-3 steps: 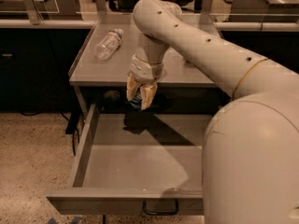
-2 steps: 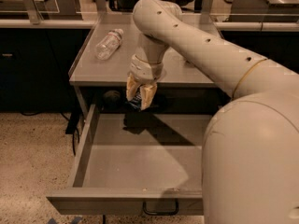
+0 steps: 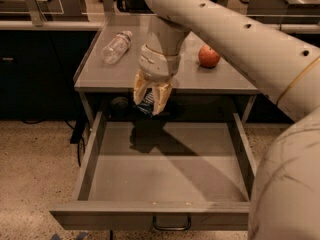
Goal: Pick rxbar blueberry from top drawer and place on counter
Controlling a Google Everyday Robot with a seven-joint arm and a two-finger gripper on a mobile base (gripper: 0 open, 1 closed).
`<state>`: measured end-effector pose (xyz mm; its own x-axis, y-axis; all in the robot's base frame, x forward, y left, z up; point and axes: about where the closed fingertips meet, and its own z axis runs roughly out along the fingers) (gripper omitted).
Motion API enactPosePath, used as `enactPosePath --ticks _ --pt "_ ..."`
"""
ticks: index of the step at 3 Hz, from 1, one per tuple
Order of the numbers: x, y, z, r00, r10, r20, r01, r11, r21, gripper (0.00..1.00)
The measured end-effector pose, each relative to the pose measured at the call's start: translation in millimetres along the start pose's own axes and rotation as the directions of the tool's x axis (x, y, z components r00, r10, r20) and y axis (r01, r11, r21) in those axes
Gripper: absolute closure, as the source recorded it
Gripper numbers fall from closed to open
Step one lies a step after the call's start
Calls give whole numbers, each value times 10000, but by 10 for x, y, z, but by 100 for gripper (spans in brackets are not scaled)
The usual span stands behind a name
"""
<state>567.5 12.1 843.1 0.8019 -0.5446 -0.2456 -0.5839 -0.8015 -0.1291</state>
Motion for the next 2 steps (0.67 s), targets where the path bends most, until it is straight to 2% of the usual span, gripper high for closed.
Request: enactPosePath --ticks 1,2 --pt "108 -154 -383 9948 -75 -1018 106 9995 295 100" --pt "699 -449 -557 9775 -54 -2110 193 9977 643 100"
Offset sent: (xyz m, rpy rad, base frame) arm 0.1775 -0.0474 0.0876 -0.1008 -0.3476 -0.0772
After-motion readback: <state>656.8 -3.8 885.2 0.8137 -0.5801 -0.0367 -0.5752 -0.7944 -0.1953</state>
